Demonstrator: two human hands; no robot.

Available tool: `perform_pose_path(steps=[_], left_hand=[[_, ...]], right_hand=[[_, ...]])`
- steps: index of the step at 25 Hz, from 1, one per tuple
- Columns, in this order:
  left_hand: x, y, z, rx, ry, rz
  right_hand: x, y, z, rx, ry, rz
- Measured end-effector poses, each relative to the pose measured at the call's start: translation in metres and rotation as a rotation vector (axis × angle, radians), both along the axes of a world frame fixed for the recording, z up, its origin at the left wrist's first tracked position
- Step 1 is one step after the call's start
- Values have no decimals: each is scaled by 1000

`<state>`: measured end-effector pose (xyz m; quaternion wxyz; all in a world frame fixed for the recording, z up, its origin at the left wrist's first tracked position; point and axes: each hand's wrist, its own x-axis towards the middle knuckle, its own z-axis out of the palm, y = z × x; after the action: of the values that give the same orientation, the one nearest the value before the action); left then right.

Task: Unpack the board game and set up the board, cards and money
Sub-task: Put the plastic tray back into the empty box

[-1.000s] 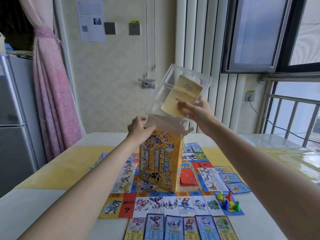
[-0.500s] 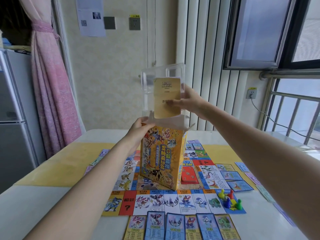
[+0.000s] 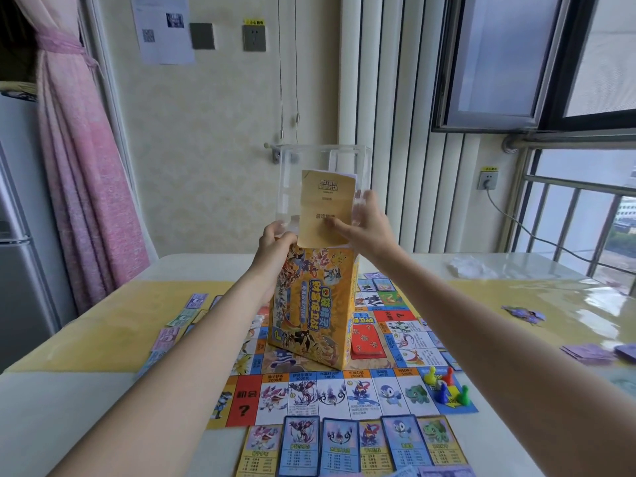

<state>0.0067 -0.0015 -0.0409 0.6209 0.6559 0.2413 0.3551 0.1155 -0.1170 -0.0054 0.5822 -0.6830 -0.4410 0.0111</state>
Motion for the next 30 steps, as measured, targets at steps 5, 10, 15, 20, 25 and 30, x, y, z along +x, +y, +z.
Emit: perform_pose_path(steps=[5, 10, 15, 20, 25, 30], left_hand=[[-1, -1, -2, -57, 16, -72], [4, -6, 1, 22, 44, 82], [9, -10, -4, 76, 30, 121], [10, -7, -5, 37, 31, 110], [8, -3, -7, 34, 34, 87], [1, -10, -5, 33, 46, 74]], right_hand=[[-8, 8, -6, 94, -163, -113], [-8, 8, -6, 84, -258, -149], [-1, 0, -4, 7, -240, -59], [3, 5, -7, -29, -274, -98], [1, 0, 10, 81, -105, 0], [-1, -4, 68, 3, -548, -94]])
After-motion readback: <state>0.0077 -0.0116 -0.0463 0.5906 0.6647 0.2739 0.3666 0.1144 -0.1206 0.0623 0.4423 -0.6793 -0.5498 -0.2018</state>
